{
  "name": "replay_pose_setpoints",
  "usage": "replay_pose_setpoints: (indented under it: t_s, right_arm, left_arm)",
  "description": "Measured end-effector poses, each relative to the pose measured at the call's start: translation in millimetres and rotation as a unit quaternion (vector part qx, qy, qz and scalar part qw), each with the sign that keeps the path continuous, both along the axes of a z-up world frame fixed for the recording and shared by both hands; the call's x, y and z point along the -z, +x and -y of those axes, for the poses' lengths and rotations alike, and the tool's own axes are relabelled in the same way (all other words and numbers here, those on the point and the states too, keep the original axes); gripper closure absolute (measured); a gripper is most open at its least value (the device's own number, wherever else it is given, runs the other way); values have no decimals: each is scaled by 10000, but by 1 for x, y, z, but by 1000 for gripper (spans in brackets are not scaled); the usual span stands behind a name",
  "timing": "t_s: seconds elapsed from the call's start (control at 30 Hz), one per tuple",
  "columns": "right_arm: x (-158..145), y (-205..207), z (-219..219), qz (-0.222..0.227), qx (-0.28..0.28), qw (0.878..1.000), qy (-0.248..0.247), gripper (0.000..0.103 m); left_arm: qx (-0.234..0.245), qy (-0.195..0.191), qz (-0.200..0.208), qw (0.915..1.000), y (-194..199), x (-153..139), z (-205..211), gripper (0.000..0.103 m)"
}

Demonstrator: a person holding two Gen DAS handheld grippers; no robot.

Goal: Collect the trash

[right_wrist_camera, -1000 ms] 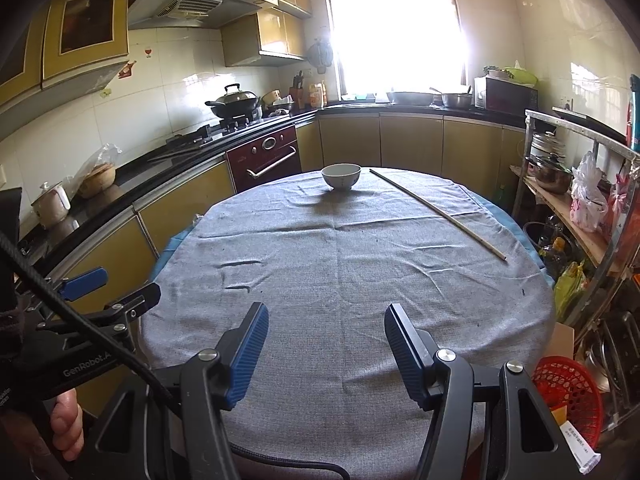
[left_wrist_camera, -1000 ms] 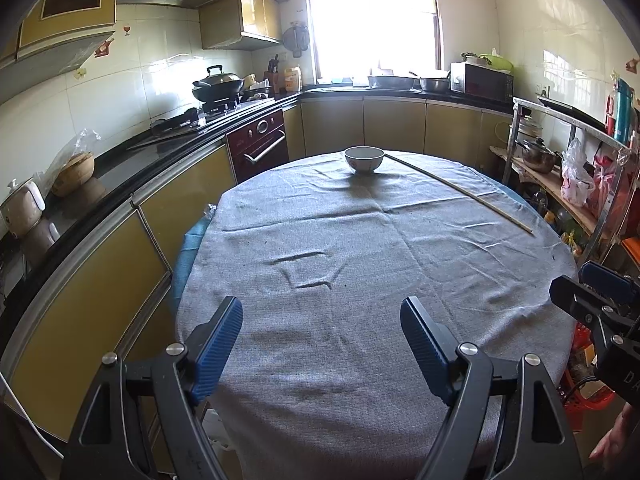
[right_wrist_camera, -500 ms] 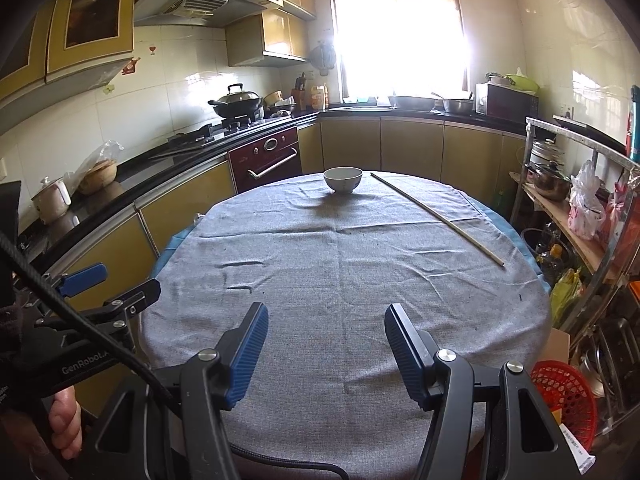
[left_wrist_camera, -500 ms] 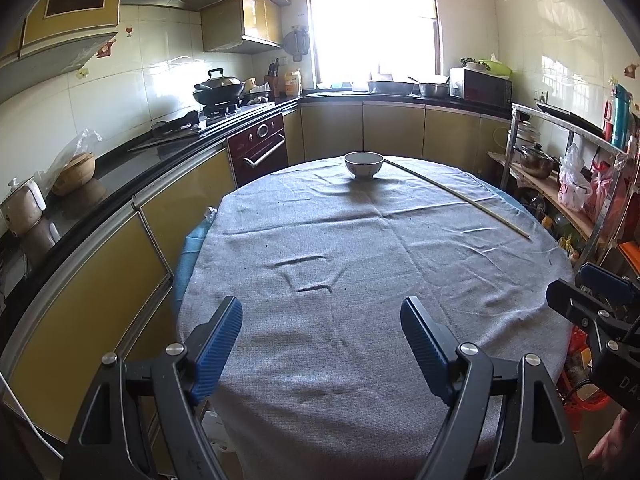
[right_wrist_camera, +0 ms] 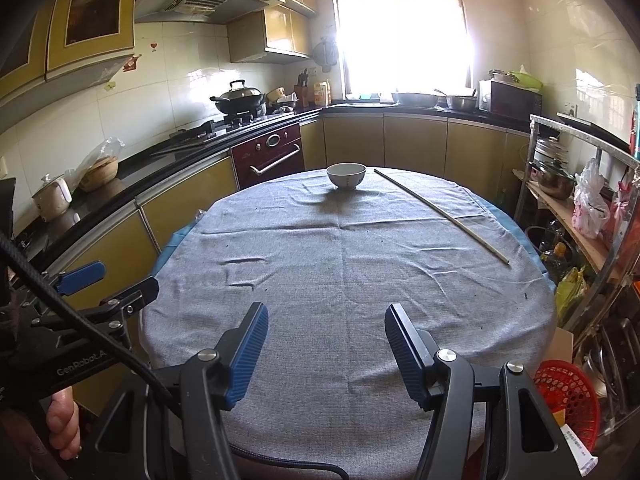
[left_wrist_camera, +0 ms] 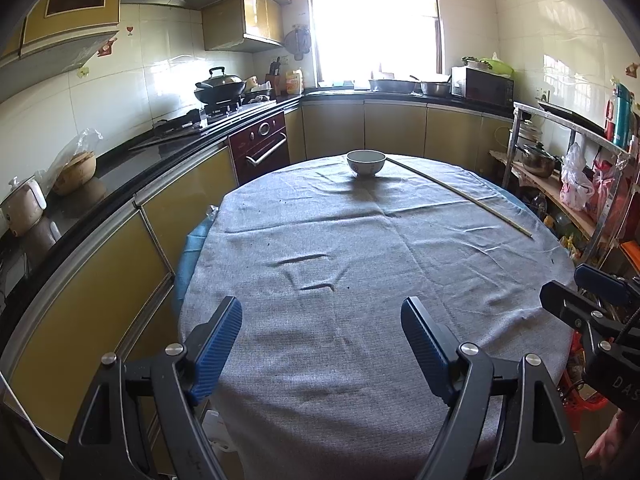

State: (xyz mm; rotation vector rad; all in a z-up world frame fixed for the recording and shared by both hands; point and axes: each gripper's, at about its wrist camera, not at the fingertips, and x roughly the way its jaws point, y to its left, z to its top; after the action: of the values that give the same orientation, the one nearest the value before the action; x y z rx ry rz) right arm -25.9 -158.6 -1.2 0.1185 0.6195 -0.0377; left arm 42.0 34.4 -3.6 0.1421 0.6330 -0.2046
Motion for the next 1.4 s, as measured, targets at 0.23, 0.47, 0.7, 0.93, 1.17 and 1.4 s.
replay_pose_setpoints:
  t_s: [0.23, 0.47, 0.7, 0.93, 1.17, 1.4]
  right_arm:
    - [3, 7, 1, -24, -36, 10000, 35, 38]
    - [6, 13, 4, -30, -52, 10000, 67, 38]
    - [8, 19, 10, -6, -41, 10000, 64, 38]
    - [14, 27, 16, -29, -41, 10000, 53, 38]
    - [22, 40, 24, -84, -30, 9999, 96, 38]
    - [36, 60, 34, -228, -2, 9996, 169, 38]
  left_arm:
    - [-37, 27, -38, 10000, 2, 3, -1, 21]
    - [-66, 81, -117, 9999, 8, 8, 2, 21]
    - [-91, 128, -175, 9997, 14, 11, 6, 21]
    - [-71, 171, -238, 9995, 22, 16, 14, 21]
    - [-88, 230, -344, 9991, 34, 24, 21, 21]
    - [-59, 241, -487, 9985, 53, 35, 30, 21]
